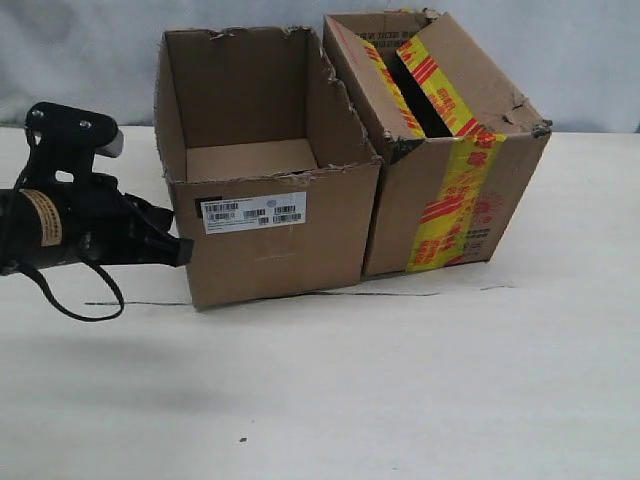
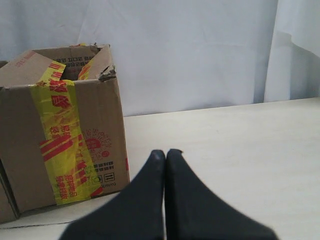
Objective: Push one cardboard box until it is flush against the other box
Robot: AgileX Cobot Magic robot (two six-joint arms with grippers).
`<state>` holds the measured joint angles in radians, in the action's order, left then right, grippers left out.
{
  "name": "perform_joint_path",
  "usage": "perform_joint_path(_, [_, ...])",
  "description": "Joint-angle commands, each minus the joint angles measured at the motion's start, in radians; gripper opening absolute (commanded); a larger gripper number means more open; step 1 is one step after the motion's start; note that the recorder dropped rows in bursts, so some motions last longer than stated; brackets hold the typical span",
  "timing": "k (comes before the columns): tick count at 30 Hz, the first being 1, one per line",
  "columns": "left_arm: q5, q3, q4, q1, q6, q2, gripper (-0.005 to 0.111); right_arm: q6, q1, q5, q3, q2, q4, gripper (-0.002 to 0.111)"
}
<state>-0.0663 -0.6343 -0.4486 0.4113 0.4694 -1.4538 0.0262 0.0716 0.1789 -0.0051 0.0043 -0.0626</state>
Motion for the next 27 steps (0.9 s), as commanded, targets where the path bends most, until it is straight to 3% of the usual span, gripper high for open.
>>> perform_joint_path(1, [-0.019, 0.0, -0.003, -0.091, 0.008, -0.002, 0.0, -0.004, -0.005, 0.003, 0.005, -0.004, -0.002, 0.0])
perform_joint_path(4, [0.017, 0.002, -0.003, -0.105, 0.01, 0.0, 0.0, -0.004, -0.005, 0.003, 0.005, -0.004, -0.002, 0.0])
perform_joint_path(14, [0.121, 0.039, 0.041, -0.049, 0.01, 0.2, 0.0, -0.004, -0.005, 0.003, 0.005, -0.004, -0.002, 0.0])
perform_joint_path(16, [0.116, 0.086, 0.079, -0.014, 0.01, 0.235, 0.0, -0.004, -0.005, 0.003, 0.005, -0.004, -0.002, 0.0])
perform_joint_path(19, [0.05, 0.162, 0.122, 0.09, 0.01, 0.229, 0.0, -0.004, -0.005, 0.003, 0.005, -0.004, -0.002, 0.0])
perform_joint_path(23, [-0.015, 0.171, 0.138, 0.227, 0.01, 0.185, 0.0, -0.004, -0.005, 0.003, 0.005, -0.004, -0.002, 0.0])
perform_joint_path(27, [-0.1, 0.167, 0.139, 0.199, 0.01, 0.126, 0.0, -0.004, -0.005, 0.003, 0.005, -0.004, -0.002, 0.0])
